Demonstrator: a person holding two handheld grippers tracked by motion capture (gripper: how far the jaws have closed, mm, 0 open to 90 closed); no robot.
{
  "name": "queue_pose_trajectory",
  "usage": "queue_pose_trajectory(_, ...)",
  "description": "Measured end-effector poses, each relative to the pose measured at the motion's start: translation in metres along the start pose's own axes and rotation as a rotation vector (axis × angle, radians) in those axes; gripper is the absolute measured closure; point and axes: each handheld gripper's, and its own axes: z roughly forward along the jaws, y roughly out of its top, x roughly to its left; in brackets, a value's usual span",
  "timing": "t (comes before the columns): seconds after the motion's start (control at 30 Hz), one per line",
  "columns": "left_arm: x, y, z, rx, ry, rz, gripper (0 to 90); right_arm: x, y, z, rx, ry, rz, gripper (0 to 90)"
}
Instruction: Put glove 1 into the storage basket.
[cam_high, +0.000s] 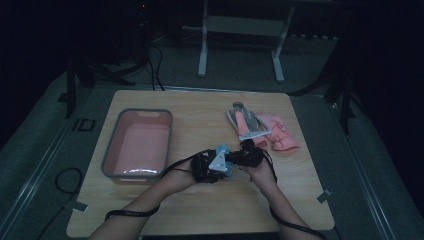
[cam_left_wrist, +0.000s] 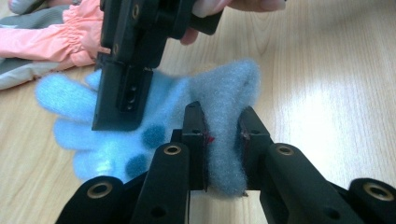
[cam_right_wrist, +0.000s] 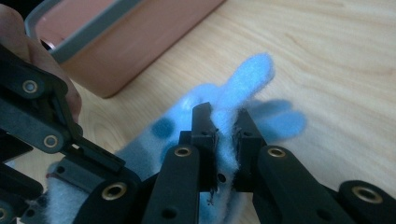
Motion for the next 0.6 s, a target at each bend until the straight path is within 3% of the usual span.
queue_pose_trajectory(0.6,0.025,0.006,-0.046,0.034,0.073,0.025,77.8,0.018,0.049,-0.002,-0.085,0.029,-0.034,82.8)
